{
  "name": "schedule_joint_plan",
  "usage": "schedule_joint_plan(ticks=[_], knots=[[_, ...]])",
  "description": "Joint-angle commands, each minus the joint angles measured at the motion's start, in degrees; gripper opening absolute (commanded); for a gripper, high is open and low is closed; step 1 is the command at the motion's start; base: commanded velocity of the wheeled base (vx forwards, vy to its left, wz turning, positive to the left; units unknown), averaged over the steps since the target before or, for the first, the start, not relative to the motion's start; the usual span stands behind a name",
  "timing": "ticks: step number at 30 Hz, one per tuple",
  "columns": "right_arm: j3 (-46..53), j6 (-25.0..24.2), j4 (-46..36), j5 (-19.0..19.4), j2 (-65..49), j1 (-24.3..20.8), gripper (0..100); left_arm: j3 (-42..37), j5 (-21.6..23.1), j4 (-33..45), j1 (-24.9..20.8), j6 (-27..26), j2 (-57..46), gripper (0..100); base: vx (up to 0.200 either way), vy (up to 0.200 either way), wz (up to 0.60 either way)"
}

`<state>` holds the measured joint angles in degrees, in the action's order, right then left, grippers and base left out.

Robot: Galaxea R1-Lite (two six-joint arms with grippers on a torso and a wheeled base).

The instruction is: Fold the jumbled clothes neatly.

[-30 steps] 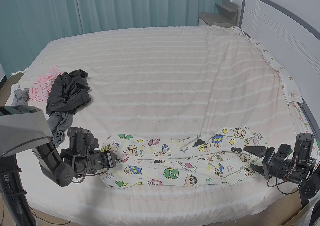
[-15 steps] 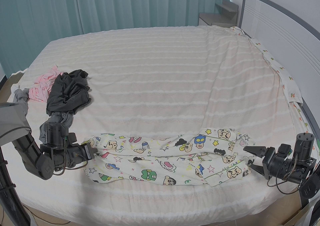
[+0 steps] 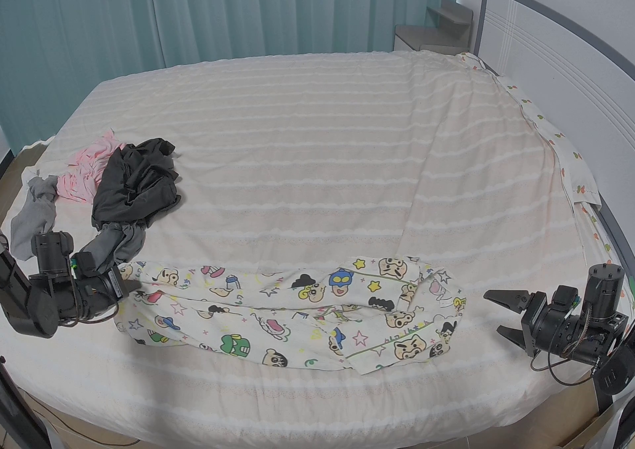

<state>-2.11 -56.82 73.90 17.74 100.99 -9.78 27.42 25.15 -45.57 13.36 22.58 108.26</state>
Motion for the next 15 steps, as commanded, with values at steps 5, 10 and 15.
schedule_joint_plan(ticks=[5,10,15], knots=[[-0.1,-0.2,0.4,0.0,0.0,0.6,100,0.6,3.0,0.7,9.4,-0.3,-2.6,0,0.000,0.000,0.00],[-0.1,-0.2,0.4,0.0,0.1,0.6,100,1.1,0.6,8.4,4.5,0.5,-8.2,0,0.000,0.000,0.00],[-0.2,-0.3,0.4,0.0,0.6,0.8,100,4.0,-9.8,17.2,-9.8,5.9,-15.1,0,0.000,0.000,0.00]])
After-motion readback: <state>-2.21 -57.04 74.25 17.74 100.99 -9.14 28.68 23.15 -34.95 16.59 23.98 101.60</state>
